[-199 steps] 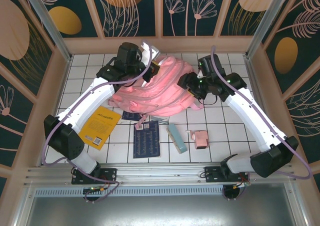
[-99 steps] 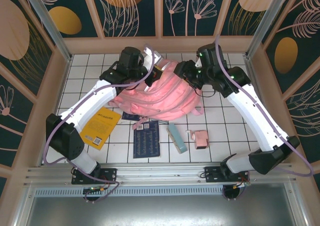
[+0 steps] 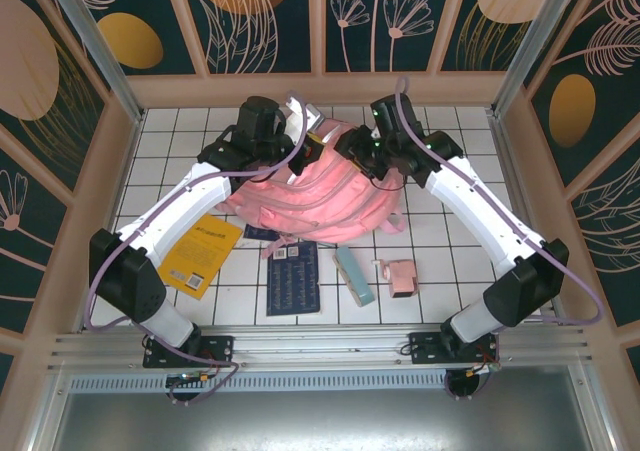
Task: Pack the student bag
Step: Unzip the student bag at the top-center of the table.
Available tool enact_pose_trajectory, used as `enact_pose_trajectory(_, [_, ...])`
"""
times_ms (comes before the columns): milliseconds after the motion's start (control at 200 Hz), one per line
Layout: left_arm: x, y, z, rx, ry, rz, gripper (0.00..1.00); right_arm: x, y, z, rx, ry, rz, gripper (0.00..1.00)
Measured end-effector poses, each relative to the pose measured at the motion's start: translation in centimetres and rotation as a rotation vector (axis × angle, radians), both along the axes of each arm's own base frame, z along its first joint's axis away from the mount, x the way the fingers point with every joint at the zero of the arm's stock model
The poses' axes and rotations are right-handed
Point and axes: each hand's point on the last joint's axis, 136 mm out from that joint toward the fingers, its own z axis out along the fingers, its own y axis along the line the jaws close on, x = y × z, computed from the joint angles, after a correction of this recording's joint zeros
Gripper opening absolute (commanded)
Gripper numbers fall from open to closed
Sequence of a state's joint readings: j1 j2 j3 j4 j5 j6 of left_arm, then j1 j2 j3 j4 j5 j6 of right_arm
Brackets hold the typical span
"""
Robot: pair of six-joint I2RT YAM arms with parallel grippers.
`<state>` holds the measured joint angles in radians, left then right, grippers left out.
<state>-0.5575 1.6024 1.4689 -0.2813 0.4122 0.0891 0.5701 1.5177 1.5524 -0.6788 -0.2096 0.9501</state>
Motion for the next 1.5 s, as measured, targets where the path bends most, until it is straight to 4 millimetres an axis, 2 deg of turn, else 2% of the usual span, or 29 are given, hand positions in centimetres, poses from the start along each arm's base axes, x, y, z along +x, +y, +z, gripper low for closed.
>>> enact_pose_trajectory(165, [-0.2,0.0,-0.6,0.004,0.013,-0.006,0.00,0.4,0.4,-1.3,0.023,0.013,-0.014,0.45])
enact_pose_trajectory(330, [-0.5,0.0,-1.4,0.008,0.032,-0.019,0.00,1.3,1.7,-2.6,0.076,0.041,-0.021,0.37])
enact_pose_trajectory(405, [-0.5,0.1,-1.8,0.013,0.041,-0.016,0.00,1.6,2.0,-3.2,0.089,0.058,-0.028,0.25])
enact_pose_trajectory(490, [-0.4,0.3,-2.2,0.017,0.047,-0.011,0.00,1.8,2.2,-3.7,0.106,0.065,-0.034,0.00])
enact_pose_trajectory(606, [-0.3,0.5,-2.5,0.024,0.051,-0.003,0.00,2.0,2.7,-3.9,0.151,0.070,-0.044,0.00])
enact_pose_trajectory(671, [-0.1,0.7,-2.5,0.029,0.049,0.014,0.21,2.1,2.8,-3.9,0.167,0.072,-0.054,0.00])
enact_pose_trajectory(716, [0.1,0.8,-2.5,0.029,0.049,0.030,0.32,2.3,2.9,-3.8,0.176,0.072,-0.061,0.00])
enact_pose_trajectory(811, [0.7,1.2,-1.2,0.004,0.023,0.088,0.50,2.3,2.8,-4.1,0.183,0.087,-0.081,0.00])
enact_pose_trajectory(906, [0.7,2.5,1.8,-0.055,-0.023,0.178,0.67,2.4,2.4,-4.4,0.182,0.105,-0.110,0.00])
enact_pose_trajectory(1031, [-1.9,5.6,5.6,-0.152,-0.070,0.283,0.66,3.2,0.8,-4.7,0.174,0.135,-0.160,0.00])
enact_pose_trajectory(1146, [-4.9,8.2,6.6,-0.239,-0.063,0.347,0.59,4.6,-0.9,-4.4,0.175,0.150,-0.216,0.00])
enact_pose_trajectory(1206, [-6.3,8.9,5.8,-0.287,-0.019,0.360,0.59,5.3,-1.4,-4.0,0.176,0.150,-0.233,0.00])
enact_pose_trajectory(1276, [-7.8,9.2,2.9,-0.329,0.067,0.356,0.58,5.9,-1.7,-3.2,0.184,0.143,-0.244,0.00])
enact_pose_trajectory(1441, [-10.7,8.9,-8.7,-0.327,0.380,0.379,0.57,6.7,-1.7,-2.2,0.208,0.149,-0.260,0.00])
enact_pose_trajectory(1501, [-11.8,8.6,-12.0,-0.306,0.467,0.387,0.58,6.9,-1.6,-2.2,0.215,0.158,-0.263,0.00])
